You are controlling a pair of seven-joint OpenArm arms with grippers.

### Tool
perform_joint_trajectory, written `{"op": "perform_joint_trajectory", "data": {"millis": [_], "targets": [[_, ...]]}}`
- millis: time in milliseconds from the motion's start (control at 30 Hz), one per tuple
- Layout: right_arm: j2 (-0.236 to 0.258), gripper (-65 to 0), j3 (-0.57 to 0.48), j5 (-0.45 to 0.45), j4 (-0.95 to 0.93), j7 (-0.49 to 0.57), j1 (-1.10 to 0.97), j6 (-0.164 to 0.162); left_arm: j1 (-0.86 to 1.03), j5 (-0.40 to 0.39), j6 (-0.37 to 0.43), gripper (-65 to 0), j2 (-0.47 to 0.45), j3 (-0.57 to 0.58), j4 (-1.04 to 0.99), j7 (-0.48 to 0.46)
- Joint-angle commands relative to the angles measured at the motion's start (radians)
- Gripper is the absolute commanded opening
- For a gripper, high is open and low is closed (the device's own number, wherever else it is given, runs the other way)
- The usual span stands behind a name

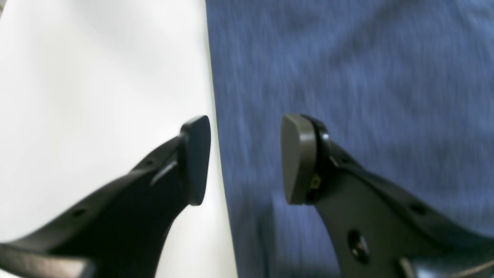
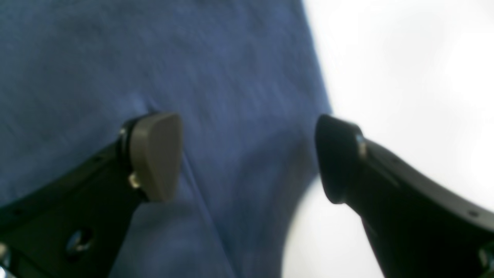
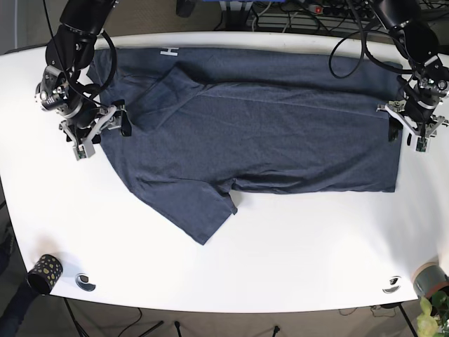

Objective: Fold the T-shirt properly
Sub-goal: 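Release the hem and move both grippers to the shirt's collar edge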

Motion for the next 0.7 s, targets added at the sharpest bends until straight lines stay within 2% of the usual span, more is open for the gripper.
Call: {"op": "perform_joint_trajectory", "data": {"millis": [0,167,333,500,667], "targets": [[0.028,-14.7,0.003,0.016,-0.041,0.022,0.048,0.005,-0.044,0.015,-0.001,-37.9,-0.021,-0.006,-0.018,-0.023],[0.048,-14.7,0.000,0.002,-0.167,0.025,0.170,0.005,-0.130,0.067,-0.001,-38.1,-0.036,-0.010,-0.076,-0.023],[0.030,-14.7,-0.002,-0.119,-0.262,0.031,0.283,0.005,-0.195,0.073,-0.001,-38.1,-0.048,-0.010,-0.135,-0.023],[0.011,-14.7,-0.002,-0.217,-0.382,0.114,0.361,0.005,-0.221,0.073,-0.001,-38.1,-0.048,-0.006,-0.150,-0.023],[0.011,-14.7,-0.002,-0.228,-0.503,0.164,0.417,0.005,-0.228,0.073,-0.001,-38.1,-0.048,-0.002,-0.150,-0.023]]}}
